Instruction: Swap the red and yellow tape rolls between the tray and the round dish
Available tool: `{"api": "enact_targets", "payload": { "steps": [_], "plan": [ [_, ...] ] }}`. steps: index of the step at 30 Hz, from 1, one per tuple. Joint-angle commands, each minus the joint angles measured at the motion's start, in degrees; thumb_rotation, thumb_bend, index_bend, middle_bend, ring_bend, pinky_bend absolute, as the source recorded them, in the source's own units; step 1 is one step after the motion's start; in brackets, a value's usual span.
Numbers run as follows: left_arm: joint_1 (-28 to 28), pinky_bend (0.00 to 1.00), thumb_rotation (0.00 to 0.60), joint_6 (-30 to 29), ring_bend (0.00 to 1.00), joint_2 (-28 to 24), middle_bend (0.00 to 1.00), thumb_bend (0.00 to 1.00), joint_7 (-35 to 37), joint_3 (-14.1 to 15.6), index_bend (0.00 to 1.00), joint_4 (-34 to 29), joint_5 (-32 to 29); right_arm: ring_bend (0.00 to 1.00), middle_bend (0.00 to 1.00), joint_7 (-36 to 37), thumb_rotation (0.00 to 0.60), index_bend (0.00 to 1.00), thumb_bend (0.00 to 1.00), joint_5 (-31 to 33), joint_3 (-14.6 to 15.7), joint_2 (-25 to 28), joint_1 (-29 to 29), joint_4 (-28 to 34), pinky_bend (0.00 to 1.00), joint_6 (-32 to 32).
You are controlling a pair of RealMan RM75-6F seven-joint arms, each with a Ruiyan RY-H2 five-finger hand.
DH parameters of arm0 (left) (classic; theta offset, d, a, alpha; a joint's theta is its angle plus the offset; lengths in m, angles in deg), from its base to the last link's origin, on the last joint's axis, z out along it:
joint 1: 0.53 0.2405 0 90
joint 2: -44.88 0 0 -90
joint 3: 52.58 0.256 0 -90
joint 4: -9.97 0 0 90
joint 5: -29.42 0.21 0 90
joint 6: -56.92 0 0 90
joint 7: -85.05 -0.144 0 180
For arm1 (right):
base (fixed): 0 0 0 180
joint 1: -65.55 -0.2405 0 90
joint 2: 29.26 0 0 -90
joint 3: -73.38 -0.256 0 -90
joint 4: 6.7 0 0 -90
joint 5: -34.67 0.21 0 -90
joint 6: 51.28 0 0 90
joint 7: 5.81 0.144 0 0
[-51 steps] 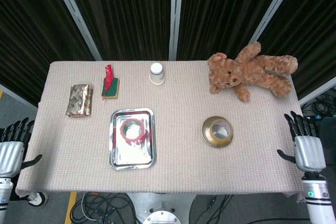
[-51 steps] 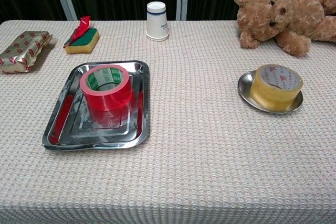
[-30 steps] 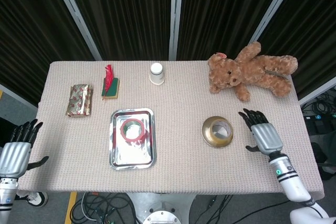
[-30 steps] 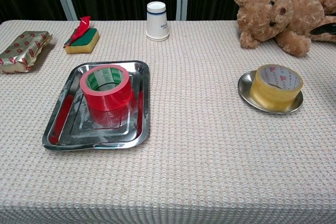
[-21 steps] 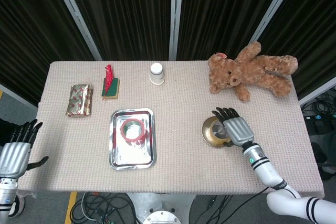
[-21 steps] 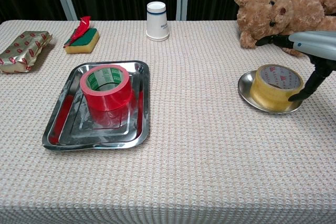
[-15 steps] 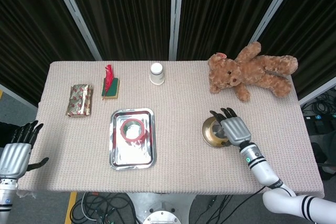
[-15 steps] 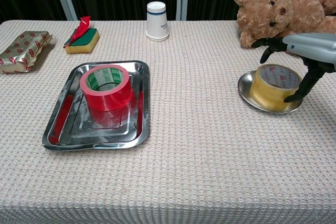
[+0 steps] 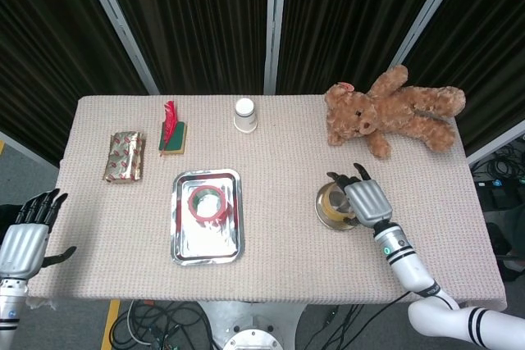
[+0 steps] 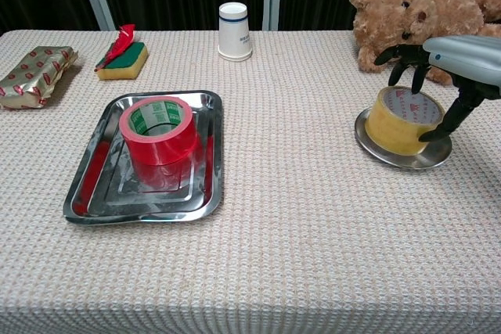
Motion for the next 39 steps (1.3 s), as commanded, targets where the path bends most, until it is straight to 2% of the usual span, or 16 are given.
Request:
{"api": "enact_targets", "payload": {
  "steps": [1, 7, 14, 26, 28, 29, 31, 33, 39],
  "plan": [
    [0.04, 0.09, 0.600, -0.02, 0.00, 0.03, 0.00, 0.11, 0.29, 0.04, 0.01, 0.09, 0.04, 0.35, 0.44, 0.56, 0.600, 0.15, 0.12, -0.94, -0.07, 0.50, -0.04, 0.89, 0.00, 0.60],
    [0.09, 0.09, 0.600, -0.25, 0.00, 0.03, 0.00, 0.11, 0.89, 0.00, 0.02, 0.26, 0.15, 0.35, 0.44, 0.23, 0.600, 0.15, 0.12, -2.74, -0.43, 1.36, -0.70, 3.58, 0.00, 1.55],
    [0.29, 0.09, 0.600, -0.44, 0.00, 0.06, 0.00, 0.11, 1.27, -0.11, 0.01, 0.64, -0.16, 0.35, 0.44, -2.89, 0.600, 0.15, 0.12, -3.85, -1.32, -0.19, -4.26, 7.38, 0.00, -0.61],
    [0.89, 0.09, 0.600, -0.38, 0.00, 0.12, 0.00, 0.11, 2.60, 0.09, 0.02, 2.08, -0.74, 0.34, 0.43, -10.29, 0.600, 0.14, 0.11, 1.02, -0.75, -6.13, -10.93, 7.45, 0.00, -7.27],
    [0.92, 0.09, 0.600, -0.45, 0.00, 0.22, 0.00, 0.11, 2.75, 0.08, 0.01, 2.34, -0.68, 0.30, 0.39, -11.34, 0.600, 0.08, 0.07, 2.14, -0.44, -6.54, -11.65, 7.36, 0.00, -8.06],
    [0.92, 0.09, 0.600, -0.48, 0.00, 0.28, 0.00, 0.11, 2.82, 0.03, 0.01, 2.46, -0.70, 0.24, 0.33, -11.71, 0.600, 0.04, 0.05, 2.85, -0.28, -6.73, -12.07, 7.33, 0.00, -8.57],
    [0.94, 0.09, 0.600, -0.44, 0.00, 0.38, 0.00, 0.11, 2.93, -0.03, 0.02, 2.63, -0.83, 0.08, 0.14, -12.24, 0.600, 0.00, 0.00, 4.23, 0.06, -6.74, -12.64, 7.37, 0.00, -9.45],
    [0.90, 0.09, 0.600, -0.13, 0.00, 0.45, 0.00, 0.10, 3.25, -0.11, 0.02, 2.81, -1.12, 0.00, 0.01, -12.73, 0.600, 0.00, 0.00, 5.57, 0.34, -6.44, -13.06, 7.98, 0.00, -9.81],
    [-0.30, 0.09, 0.600, 1.57, 0.00, 0.23, 0.00, 0.11, 3.94, -0.44, 0.02, 2.80, -1.07, 0.00, 0.00, -11.35, 0.600, 0.00, 0.00, 3.71, 0.62, -3.13, -11.31, 11.37, 0.00, -5.47]
  ]
}}
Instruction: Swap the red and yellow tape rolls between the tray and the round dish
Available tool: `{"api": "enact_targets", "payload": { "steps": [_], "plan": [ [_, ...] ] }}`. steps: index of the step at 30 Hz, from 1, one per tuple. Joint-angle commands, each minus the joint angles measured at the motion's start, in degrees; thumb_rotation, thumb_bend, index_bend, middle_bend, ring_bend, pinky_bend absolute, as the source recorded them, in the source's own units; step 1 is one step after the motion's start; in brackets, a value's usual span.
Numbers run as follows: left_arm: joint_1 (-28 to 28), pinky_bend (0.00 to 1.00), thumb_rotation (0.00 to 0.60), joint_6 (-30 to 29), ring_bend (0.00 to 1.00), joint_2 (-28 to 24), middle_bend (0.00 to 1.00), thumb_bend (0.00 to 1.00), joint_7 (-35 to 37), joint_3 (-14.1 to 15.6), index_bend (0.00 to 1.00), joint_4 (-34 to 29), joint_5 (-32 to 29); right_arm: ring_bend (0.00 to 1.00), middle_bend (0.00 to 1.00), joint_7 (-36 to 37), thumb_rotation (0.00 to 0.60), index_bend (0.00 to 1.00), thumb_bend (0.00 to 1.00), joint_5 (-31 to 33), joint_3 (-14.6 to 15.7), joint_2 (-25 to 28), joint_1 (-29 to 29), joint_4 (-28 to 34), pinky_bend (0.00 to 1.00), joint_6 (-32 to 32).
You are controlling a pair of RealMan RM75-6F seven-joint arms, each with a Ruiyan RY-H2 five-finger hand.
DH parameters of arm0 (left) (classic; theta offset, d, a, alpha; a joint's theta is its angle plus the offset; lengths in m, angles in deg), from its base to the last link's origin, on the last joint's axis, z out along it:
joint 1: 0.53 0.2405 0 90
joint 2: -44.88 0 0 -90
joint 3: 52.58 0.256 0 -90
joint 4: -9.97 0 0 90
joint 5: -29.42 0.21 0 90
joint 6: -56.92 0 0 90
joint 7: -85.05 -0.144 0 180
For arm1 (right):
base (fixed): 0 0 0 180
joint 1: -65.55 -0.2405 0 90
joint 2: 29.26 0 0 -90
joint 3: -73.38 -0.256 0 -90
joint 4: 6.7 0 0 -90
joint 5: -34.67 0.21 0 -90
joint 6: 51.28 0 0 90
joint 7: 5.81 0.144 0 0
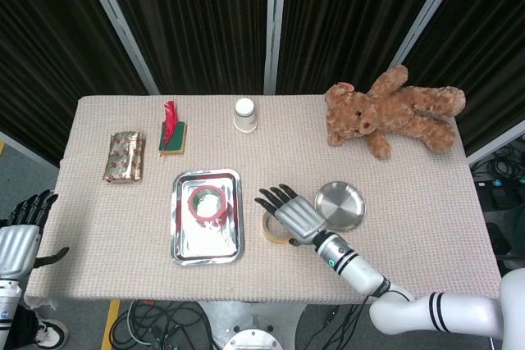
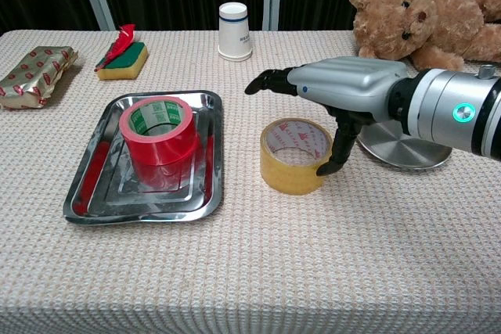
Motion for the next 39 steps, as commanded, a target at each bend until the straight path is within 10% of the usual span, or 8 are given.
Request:
{"api": "enact_targets", "payload": {
  "steps": [1, 14, 39],
  "plan": [
    [-0.88, 0.09, 0.600, 0.53, 0.00, -0.34, 0.00, 0.10, 0.12, -0.27, 0.02, -0.50, 0.66, 0.00, 0.00, 1.57, 0.600, 0.00, 0.00, -2.21, 0.18, 3.50, 1.96, 3.09, 0.00, 3.76],
    [-17.88, 0.09, 0.600, 17.77, 0.00, 1.90, 0.00, 0.11, 0.69, -3.06, 0.01, -8.27, 6.91, 0.00, 0.00, 22.19, 0.600, 0.00, 0.00, -12.30, 2.38, 22.26, 19.52, 4.42, 0.00, 25.81],
    [-35.34, 0.09, 0.600, 37.08, 0.00, 14.06, 0.00, 0.11, 0.21, -5.07, 0.01, -0.99, 0.23, 0.00, 0.00, 38.08, 0.600, 0.00, 0.00, -11.38, 0.79, 24.63, 26.23, -7.49, 0.00, 25.63]
  ]
}}
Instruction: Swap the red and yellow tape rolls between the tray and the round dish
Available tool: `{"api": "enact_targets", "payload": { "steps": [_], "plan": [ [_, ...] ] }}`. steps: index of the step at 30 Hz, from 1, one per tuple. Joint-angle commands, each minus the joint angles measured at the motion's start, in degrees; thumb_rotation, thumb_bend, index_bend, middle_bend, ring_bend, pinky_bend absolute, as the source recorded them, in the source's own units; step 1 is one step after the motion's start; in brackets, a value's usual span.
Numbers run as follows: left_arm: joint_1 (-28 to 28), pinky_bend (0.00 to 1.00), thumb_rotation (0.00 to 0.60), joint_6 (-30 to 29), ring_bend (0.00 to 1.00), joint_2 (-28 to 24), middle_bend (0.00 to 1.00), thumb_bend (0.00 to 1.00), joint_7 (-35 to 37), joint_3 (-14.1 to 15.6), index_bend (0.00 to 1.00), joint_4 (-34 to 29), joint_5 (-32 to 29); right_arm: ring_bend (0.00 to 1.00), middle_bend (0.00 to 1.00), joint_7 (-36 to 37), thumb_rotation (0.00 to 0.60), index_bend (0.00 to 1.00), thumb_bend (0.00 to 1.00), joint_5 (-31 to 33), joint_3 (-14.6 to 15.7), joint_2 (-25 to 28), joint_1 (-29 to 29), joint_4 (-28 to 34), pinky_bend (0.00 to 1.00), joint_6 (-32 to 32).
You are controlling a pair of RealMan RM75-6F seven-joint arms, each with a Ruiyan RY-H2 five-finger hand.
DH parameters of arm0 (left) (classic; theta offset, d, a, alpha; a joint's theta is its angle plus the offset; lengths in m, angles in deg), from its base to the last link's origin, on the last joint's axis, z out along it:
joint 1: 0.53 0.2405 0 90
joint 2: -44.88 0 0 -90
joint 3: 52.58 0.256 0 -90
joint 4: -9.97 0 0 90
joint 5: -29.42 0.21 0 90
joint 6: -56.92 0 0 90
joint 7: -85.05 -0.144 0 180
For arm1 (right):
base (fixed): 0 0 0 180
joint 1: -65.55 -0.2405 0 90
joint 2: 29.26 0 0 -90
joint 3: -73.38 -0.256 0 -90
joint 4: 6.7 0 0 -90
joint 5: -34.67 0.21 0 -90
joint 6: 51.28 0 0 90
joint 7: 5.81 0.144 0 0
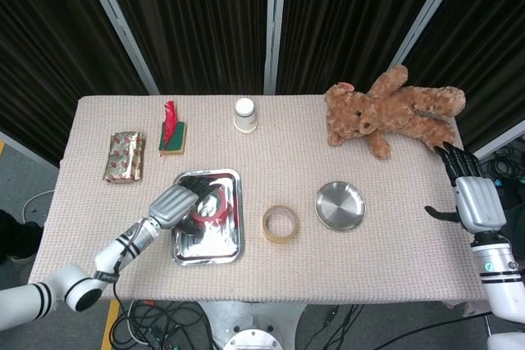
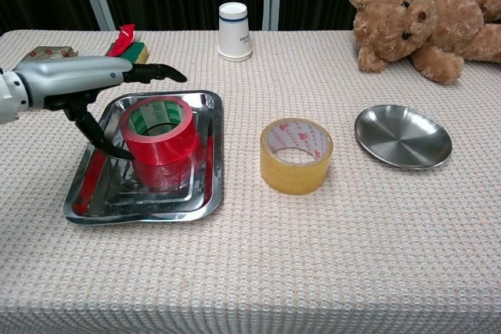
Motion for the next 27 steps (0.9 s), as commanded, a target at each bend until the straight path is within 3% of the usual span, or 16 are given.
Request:
{"api": "enact_targets", "payload": {
  "steps": [1, 9, 18, 27],
  "plan": [
    [-1.70, 0.09, 0.600, 2.13, 0.00, 1.27, 0.00, 0.11, -0.02, 0.07, 0.01, 2.24, -1.48, 0.00, 0.00, 0.99, 0.600, 0.00, 0.00, -0.23, -0.08, 0.12, 0.44, -0.71, 0.00, -0.10],
    [-3.44, 0.11, 0.600, 3.35, 0.00, 1.81, 0.06, 0.19, 0.12, 0.33, 0.04, 3.91, -3.13, 0.00, 0.00, 2.65, 0.600, 0.00, 0.00, 1.53, -0.39, -1.25, 1.14, -4.44, 0.00, -2.34],
    [-4.33, 0.25, 0.600, 2.86, 0.14, 2.99, 0.22, 0.24, -1.54, 0.44, 0.18, 4.98, -4.83, 0.00, 0.00, 4.11, 0.600, 0.00, 0.00, 2.42, -1.25, -2.46, 1.15, -7.08, 0.00, -4.28],
    [-5.77, 0.26, 0.600, -0.61, 0.16, 0.24, 0.24, 0.24, -2.55, -1.81, 0.19, 1.77, -3.87, 0.00, 0.00, 5.17, 0.600, 0.00, 0.00, 1.90, -2.12, -1.95, 2.24, -7.11, 0.00, -3.00]
  ]
}}
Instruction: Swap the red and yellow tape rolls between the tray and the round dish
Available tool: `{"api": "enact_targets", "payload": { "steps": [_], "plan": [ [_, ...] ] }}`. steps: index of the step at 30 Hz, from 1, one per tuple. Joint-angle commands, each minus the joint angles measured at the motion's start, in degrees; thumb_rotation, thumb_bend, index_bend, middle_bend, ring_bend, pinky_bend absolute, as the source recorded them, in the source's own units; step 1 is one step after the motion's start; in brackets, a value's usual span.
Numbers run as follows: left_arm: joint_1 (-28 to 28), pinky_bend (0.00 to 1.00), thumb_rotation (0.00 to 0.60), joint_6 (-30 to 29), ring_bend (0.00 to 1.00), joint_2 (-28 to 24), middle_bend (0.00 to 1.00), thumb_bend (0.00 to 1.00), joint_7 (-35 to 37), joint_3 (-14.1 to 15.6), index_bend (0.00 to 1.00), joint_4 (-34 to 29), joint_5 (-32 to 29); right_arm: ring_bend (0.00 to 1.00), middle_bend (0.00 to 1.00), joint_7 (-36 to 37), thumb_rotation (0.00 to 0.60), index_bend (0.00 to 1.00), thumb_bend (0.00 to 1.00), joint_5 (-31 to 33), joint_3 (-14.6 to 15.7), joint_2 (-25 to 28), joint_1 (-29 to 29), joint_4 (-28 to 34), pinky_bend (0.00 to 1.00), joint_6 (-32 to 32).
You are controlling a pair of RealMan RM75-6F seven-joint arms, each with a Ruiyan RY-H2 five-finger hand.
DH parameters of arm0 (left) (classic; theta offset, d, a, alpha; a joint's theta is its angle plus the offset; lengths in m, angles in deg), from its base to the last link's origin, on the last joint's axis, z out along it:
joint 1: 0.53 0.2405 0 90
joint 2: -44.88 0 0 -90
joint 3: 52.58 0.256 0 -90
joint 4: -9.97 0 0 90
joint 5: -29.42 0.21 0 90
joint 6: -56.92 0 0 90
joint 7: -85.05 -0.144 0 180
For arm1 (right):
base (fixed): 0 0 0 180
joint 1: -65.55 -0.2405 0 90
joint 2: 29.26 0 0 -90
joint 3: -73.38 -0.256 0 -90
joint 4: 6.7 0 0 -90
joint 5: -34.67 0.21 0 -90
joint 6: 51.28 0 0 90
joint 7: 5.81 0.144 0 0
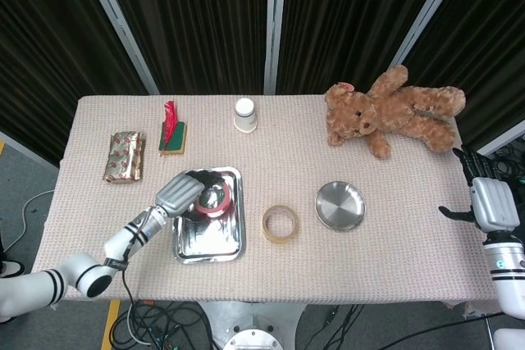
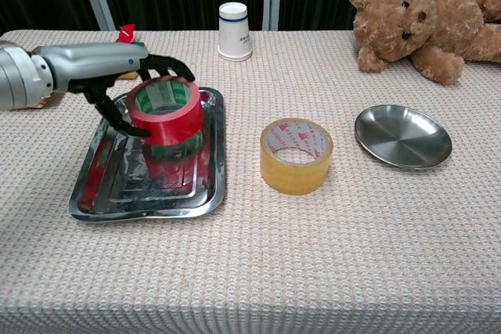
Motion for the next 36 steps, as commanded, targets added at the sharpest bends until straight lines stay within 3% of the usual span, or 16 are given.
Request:
{"api": "enact_targets", "payload": {
  "steps": [1, 6, 11, 21, 27, 32, 36],
  "plan": [
    [-1.73, 0.26, 0.600, 0.32, 0.16, -0.57, 0.24, 0.24, -0.45, -1.40, 0.19, -0.54, 0.28, 0.00, 0.00, 0.28, 0.600, 0.00, 0.00, -0.29, -0.25, 0.42, 0.49, 0.38, 0.00, 0.74],
    [-6.79, 0.26, 0.600, 3.31, 0.16, 3.13, 0.24, 0.24, 1.13, -3.93, 0.19, 3.27, 0.21, 0.00, 0.00, 1.15, 0.600, 0.00, 0.00, -0.70, -0.51, 1.20, 1.85, 1.01, 0.00, 2.48],
    [-12.38, 0.25, 0.600, 6.02, 0.16, 10.36, 0.23, 0.24, 4.98, -5.18, 0.19, 12.39, 1.26, 0.00, 0.00, 3.03, 0.600, 0.00, 0.00, -0.39, -0.89, 1.87, 3.55, 0.66, 0.00, 4.12],
    [-18.87, 0.26, 0.600, 7.00, 0.12, 18.80, 0.18, 0.24, 10.99, -3.37, 0.15, 25.63, 5.18, 0.00, 0.00, 7.19, 0.600, 0.00, 0.00, -0.07, -1.30, 1.83, 5.38, -2.12, 0.00, 4.49],
    [-20.28, 0.19, 0.600, 7.23, 0.00, 21.73, 0.00, 0.16, 15.08, -1.83, 0.04, 30.50, 5.79, 0.00, 0.00, 8.86, 0.600, 0.00, 0.00, -0.42, -1.46, 1.29, 5.81, -3.72, 0.00, 4.35],
    [-20.11, 0.17, 0.600, 5.92, 0.00, 22.12, 0.00, 0.15, 16.92, -0.54, 0.03, 32.75, 6.30, 0.00, 0.00, 9.31, 0.600, 0.00, 0.00, -0.92, -1.48, 1.18, 6.08, -4.27, 0.00, 4.34],
    [-17.99, 0.16, 0.600, 3.06, 0.00, 18.95, 0.00, 0.15, 16.70, 0.16, 0.03, 29.83, 6.08, 0.00, 0.00, 9.14, 0.600, 0.00, 0.00, -1.41, -1.59, 1.20, 6.02, -4.11, 0.00, 4.34]
  ]
}}
